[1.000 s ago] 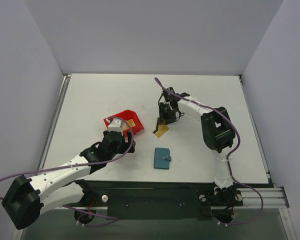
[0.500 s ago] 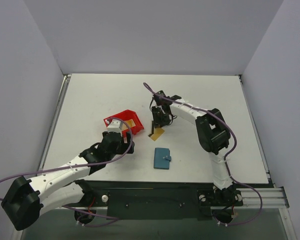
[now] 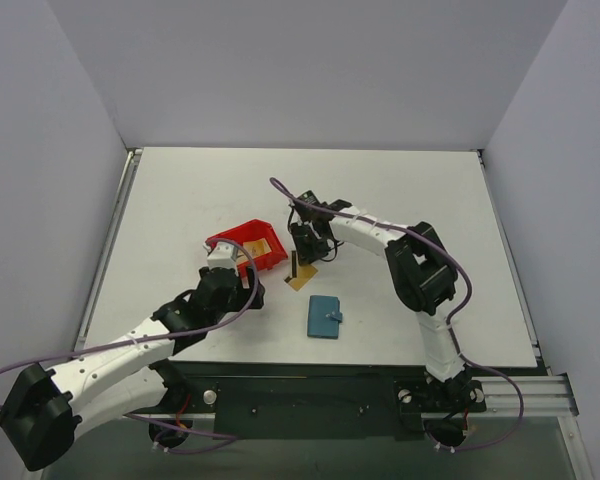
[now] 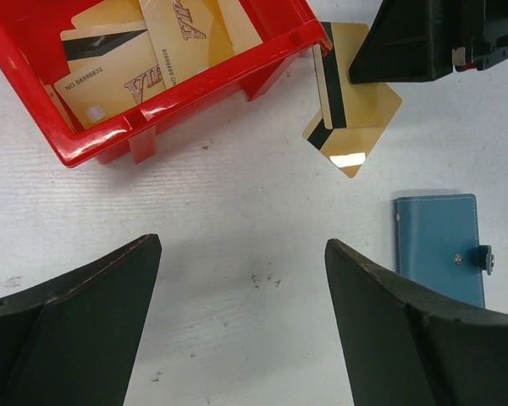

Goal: Put the credit cards into the card holder
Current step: Move the credit card to the center of the board.

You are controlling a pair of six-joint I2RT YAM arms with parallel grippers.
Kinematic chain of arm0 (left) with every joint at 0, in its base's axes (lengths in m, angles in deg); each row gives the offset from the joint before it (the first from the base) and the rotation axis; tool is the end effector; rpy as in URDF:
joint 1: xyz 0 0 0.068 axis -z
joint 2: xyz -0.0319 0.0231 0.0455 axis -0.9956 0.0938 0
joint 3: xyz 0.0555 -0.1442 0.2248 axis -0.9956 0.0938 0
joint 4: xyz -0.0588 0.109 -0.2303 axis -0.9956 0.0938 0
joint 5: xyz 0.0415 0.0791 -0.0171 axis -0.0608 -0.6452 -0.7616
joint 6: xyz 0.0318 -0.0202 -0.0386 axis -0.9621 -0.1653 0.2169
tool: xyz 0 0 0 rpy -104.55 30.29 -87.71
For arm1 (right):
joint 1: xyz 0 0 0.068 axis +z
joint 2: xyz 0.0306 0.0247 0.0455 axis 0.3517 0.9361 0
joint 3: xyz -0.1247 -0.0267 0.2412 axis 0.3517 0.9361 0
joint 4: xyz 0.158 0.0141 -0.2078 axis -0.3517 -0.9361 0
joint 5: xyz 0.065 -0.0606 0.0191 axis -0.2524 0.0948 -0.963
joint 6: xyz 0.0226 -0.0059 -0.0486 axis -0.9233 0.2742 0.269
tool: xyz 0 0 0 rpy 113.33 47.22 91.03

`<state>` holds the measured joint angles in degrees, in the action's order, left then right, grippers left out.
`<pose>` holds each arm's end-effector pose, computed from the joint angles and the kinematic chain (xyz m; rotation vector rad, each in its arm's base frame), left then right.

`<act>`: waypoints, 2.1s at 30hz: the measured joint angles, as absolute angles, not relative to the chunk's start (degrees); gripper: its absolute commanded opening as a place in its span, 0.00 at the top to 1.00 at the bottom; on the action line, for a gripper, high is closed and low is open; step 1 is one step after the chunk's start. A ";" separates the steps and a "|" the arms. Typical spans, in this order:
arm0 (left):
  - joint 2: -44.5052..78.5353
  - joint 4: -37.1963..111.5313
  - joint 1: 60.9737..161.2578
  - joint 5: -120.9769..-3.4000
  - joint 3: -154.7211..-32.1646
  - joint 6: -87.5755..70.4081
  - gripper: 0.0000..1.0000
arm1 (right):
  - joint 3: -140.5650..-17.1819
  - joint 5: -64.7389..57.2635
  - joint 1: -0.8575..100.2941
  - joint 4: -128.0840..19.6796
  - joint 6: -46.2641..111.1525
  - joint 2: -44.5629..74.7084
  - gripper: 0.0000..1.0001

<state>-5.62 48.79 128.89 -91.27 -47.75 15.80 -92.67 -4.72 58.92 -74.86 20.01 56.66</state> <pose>0.1475 -0.1260 0.2062 -0.0462 2.1779 -0.4102 0.3605 0.2917 0.1629 -0.4947 2.5635 0.5750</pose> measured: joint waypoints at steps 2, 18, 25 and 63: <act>-5.97 49.12 128.76 -91.40 -47.64 16.20 0.11 | -91.27 -5.42 59.38 -73.73 19.93 55.90 0.73; -7.69 51.00 128.38 -93.00 -47.01 18.62 0.11 | -81.52 -7.98 66.22 -66.08 17.70 50.43 0.75; -8.92 51.68 128.25 -93.69 -46.18 19.71 0.11 | -76.38 -8.74 69.47 -61.49 16.15 47.55 0.75; 12.83 33.77 119.07 -88.73 -45.50 17.97 0.63 | -75.64 -10.56 63.90 -51.34 14.05 45.82 0.73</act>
